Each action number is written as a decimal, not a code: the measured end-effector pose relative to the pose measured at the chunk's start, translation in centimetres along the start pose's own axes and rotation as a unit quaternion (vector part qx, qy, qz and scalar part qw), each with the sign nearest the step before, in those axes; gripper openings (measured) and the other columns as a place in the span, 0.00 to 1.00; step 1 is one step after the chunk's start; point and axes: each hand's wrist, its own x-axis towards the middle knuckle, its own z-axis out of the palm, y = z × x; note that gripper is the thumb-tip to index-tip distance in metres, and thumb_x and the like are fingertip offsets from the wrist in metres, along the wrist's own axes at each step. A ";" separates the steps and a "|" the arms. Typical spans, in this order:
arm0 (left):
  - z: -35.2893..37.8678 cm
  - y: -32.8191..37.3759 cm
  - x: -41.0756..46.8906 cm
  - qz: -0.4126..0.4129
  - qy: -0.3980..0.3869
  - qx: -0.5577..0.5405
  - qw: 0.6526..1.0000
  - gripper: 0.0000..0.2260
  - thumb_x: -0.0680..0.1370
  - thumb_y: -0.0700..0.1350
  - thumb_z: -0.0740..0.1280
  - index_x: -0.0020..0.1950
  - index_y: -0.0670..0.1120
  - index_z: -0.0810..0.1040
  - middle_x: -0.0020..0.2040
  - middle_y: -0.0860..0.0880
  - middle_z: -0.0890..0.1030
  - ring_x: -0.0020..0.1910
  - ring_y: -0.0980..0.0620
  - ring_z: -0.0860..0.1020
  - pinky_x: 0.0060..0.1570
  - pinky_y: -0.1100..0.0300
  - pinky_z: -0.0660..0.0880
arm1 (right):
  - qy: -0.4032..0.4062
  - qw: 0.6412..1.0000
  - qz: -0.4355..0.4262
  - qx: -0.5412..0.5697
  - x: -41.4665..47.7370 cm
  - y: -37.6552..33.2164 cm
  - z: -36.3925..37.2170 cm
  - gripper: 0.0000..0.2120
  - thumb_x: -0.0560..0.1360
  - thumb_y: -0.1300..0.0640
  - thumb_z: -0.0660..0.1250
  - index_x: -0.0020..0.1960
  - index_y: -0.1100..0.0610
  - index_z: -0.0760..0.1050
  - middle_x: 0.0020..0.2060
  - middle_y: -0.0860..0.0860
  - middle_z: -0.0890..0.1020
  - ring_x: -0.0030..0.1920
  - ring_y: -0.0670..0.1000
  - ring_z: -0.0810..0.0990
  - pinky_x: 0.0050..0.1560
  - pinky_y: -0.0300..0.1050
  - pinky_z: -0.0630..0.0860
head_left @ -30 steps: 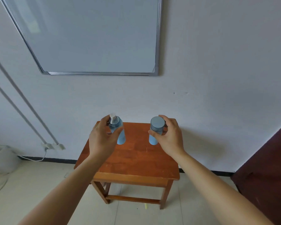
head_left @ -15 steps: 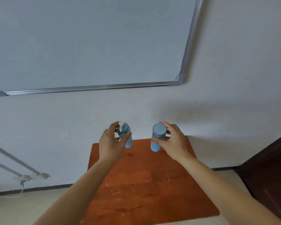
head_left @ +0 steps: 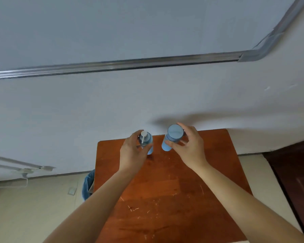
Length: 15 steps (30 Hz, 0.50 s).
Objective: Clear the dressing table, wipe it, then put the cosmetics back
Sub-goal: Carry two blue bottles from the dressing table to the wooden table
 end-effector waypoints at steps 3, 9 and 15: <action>0.9 -0.9 1.0 -0.003 -0.010 0.011 1.000 0.22 0.73 0.47 0.75 0.65 0.51 0.74 0.57 0.55 0.78 0.56 0.54 0.77 0.55 0.58 0.78 | -0.019 1.000 -0.002 -0.006 0.8 1.0 0.9 0.32 0.66 0.54 0.80 0.67 0.51 0.73 0.57 0.46 0.76 0.60 0.46 0.78 0.57 0.46 0.80; 2.3 -1.9 2.0 0.009 -0.005 0.009 1.000 0.22 0.73 0.47 0.74 0.66 0.51 0.74 0.59 0.55 0.78 0.58 0.55 0.77 0.56 0.59 0.77 | -0.042 0.999 0.002 -0.020 1.7 2.5 1.5 0.33 0.70 0.55 0.77 0.72 0.52 0.69 0.60 0.46 0.74 0.63 0.45 0.75 0.62 0.46 0.78; 2.2 -1.7 2.0 0.016 -0.005 0.038 0.999 0.24 0.74 0.48 0.74 0.68 0.50 0.72 0.63 0.52 0.76 0.59 0.54 0.76 0.57 0.55 0.78 | -0.073 0.995 -0.015 -0.069 1.7 2.4 1.4 0.35 0.73 0.53 0.75 0.75 0.51 0.63 0.63 0.47 0.72 0.64 0.41 0.71 0.65 0.38 0.73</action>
